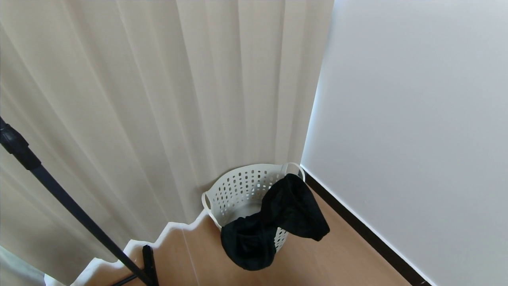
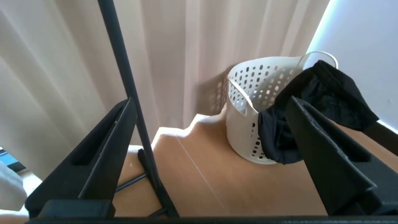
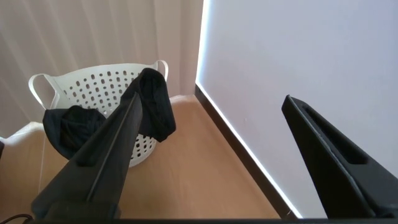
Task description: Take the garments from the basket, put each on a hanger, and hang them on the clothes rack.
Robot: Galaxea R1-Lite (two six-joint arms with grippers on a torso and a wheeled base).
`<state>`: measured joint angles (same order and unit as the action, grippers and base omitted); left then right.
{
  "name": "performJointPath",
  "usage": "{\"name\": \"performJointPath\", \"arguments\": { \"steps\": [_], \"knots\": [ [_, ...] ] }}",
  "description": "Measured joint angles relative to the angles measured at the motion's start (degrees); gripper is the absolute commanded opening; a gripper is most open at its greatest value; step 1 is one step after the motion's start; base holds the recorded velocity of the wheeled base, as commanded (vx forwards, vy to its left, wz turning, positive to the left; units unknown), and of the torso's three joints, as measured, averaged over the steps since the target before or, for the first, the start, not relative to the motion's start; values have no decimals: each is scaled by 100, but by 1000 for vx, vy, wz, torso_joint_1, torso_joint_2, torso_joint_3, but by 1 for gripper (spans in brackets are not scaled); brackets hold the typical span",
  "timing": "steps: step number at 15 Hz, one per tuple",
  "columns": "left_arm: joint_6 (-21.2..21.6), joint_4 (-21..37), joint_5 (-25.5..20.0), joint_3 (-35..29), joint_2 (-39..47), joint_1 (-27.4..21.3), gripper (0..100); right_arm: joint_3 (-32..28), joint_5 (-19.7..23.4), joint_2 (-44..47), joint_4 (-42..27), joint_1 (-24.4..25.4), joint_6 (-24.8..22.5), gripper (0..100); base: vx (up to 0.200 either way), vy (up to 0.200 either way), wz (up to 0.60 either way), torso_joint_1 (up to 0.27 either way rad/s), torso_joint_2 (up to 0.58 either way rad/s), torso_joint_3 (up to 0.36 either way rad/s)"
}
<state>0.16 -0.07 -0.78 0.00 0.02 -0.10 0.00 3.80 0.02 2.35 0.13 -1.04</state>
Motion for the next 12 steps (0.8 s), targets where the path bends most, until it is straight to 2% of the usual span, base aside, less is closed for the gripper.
{"name": "performJointPath", "arguments": {
  "steps": [12],
  "knots": [
    [2,0,-1,0,0,0,100,0,-4,0,0,2,0,100,0,0,0,4,1,-192]
  ]
}}
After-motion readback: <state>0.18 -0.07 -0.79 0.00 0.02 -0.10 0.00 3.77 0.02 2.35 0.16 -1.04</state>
